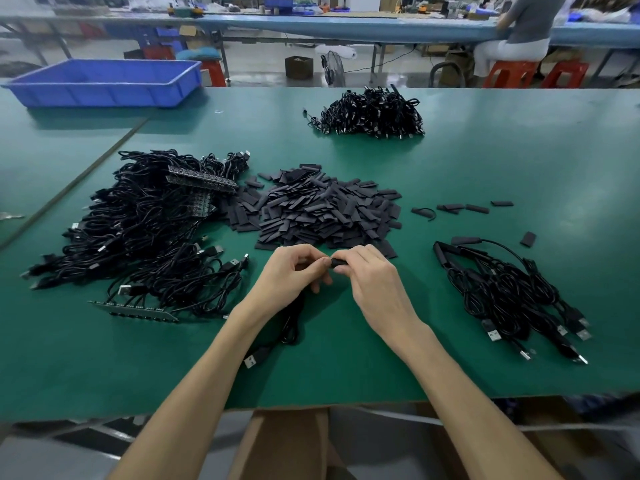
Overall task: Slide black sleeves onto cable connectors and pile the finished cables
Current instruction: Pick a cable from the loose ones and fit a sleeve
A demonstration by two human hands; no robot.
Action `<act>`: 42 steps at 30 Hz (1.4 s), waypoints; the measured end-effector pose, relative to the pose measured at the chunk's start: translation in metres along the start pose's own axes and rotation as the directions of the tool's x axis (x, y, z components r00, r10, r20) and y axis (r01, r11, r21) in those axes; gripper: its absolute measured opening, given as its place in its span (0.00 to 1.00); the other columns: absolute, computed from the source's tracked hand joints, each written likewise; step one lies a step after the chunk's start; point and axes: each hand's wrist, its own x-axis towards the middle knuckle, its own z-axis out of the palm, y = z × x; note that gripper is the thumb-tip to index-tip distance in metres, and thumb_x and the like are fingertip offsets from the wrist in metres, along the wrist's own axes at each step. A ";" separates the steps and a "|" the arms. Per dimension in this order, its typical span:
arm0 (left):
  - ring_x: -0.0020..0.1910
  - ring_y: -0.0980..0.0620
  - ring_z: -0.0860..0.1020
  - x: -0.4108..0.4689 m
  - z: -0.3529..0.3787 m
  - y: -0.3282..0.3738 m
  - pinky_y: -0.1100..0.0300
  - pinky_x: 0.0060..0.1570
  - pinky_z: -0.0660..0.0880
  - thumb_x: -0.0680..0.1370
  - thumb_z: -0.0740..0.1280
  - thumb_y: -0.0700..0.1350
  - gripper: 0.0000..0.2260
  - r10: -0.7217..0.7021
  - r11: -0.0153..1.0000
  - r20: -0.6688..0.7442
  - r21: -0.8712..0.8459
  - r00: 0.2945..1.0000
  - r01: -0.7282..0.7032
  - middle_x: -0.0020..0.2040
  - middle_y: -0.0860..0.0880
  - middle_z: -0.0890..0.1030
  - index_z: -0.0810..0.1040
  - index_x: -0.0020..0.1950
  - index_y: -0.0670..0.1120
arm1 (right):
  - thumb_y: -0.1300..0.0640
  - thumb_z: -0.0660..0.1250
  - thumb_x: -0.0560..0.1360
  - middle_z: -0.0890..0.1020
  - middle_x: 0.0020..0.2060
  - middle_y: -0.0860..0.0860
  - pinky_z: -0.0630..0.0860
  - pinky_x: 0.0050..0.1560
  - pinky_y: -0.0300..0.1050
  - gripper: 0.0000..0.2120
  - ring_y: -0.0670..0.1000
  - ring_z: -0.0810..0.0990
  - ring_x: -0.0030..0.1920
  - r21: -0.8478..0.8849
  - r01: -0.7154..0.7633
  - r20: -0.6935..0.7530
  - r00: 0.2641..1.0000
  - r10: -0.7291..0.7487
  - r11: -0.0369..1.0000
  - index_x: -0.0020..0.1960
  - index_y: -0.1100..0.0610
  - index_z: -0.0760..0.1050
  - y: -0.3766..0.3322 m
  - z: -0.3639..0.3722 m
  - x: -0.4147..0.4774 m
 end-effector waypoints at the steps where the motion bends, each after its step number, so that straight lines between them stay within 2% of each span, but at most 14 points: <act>1: 0.30 0.53 0.79 0.000 0.000 0.000 0.67 0.32 0.71 0.82 0.68 0.43 0.07 -0.003 1.000 0.004 -0.017 1.000 0.004 0.38 0.50 0.86 0.82 0.46 0.45 | 0.65 0.70 0.80 0.84 0.50 0.57 0.79 0.53 0.53 0.08 0.58 0.81 0.51 -0.001 0.006 -0.004 1.000 -0.006 1.000 0.58 0.65 0.82 0.000 0.000 0.000; 12: 0.31 0.52 0.79 0.002 -0.002 -0.003 0.63 0.30 0.70 0.83 0.67 0.46 0.07 -0.021 0.997 0.014 -0.070 1.000 0.022 0.39 0.50 0.85 0.83 0.48 0.46 | 0.68 0.69 0.79 0.84 0.50 0.59 0.81 0.53 0.54 0.09 0.59 0.82 0.52 0.009 0.020 -0.023 1.000 -0.020 1.000 0.58 0.66 0.81 -0.002 -0.001 -0.001; 16: 0.30 0.53 0.78 0.001 -0.001 -0.002 0.65 0.30 0.70 0.83 0.67 0.44 0.07 -0.020 0.997 0.001 -0.068 1.000 0.020 0.37 0.51 0.85 0.82 0.47 0.45 | 0.65 0.69 0.80 0.84 0.50 0.58 0.80 0.52 0.54 0.08 0.59 0.82 0.53 0.001 0.013 -0.035 0.999 -0.013 1.000 0.58 0.66 0.81 -0.002 0.001 -0.001; 20: 0.29 0.54 0.76 0.000 0.002 -0.001 0.68 0.32 0.70 0.82 0.67 0.41 0.06 -0.027 0.998 -0.018 -0.049 0.999 0.026 0.35 0.51 0.84 0.81 0.47 0.43 | 0.61 0.71 0.80 0.85 0.52 0.56 0.81 0.53 0.56 0.11 0.59 0.82 0.55 -0.036 0.004 -0.006 1.000 -0.005 0.999 0.61 0.64 0.82 -0.001 0.004 -0.001; 25: 0.29 0.53 0.74 0.000 0.003 0.000 0.63 0.33 0.71 0.82 0.68 0.41 0.06 -0.043 0.999 -0.040 -0.023 0.998 0.042 0.34 0.50 0.83 0.81 0.46 0.43 | 0.62 0.70 0.81 0.85 0.56 0.57 0.79 0.58 0.56 0.15 0.59 0.81 0.58 -0.038 -0.006 0.048 0.999 0.008 0.999 0.67 0.64 0.79 0.002 0.004 -0.002; 35: 0.29 0.53 0.76 -0.002 0.000 0.001 0.64 0.34 0.72 0.82 0.68 0.41 0.07 0.009 0.999 0.023 -0.036 1.000 -0.008 0.38 0.48 0.85 0.82 0.46 0.42 | 0.65 0.71 0.79 0.85 0.50 0.58 0.81 0.53 0.56 0.10 0.60 0.83 0.52 -0.053 0.042 0.018 0.999 -0.041 0.998 0.60 0.66 0.82 -0.002 0.000 -0.004; 42: 0.30 0.51 0.79 -0.001 0.001 -0.002 0.65 0.33 0.71 0.82 0.69 0.43 0.06 0.007 0.999 -0.012 -0.032 1.000 -0.007 0.38 0.49 0.86 0.84 0.46 0.44 | 0.65 0.71 0.80 0.85 0.51 0.57 0.82 0.51 0.57 0.12 0.60 0.82 0.52 -0.064 0.033 -0.001 0.999 -0.033 0.997 0.62 0.65 0.82 -0.003 0.001 -0.004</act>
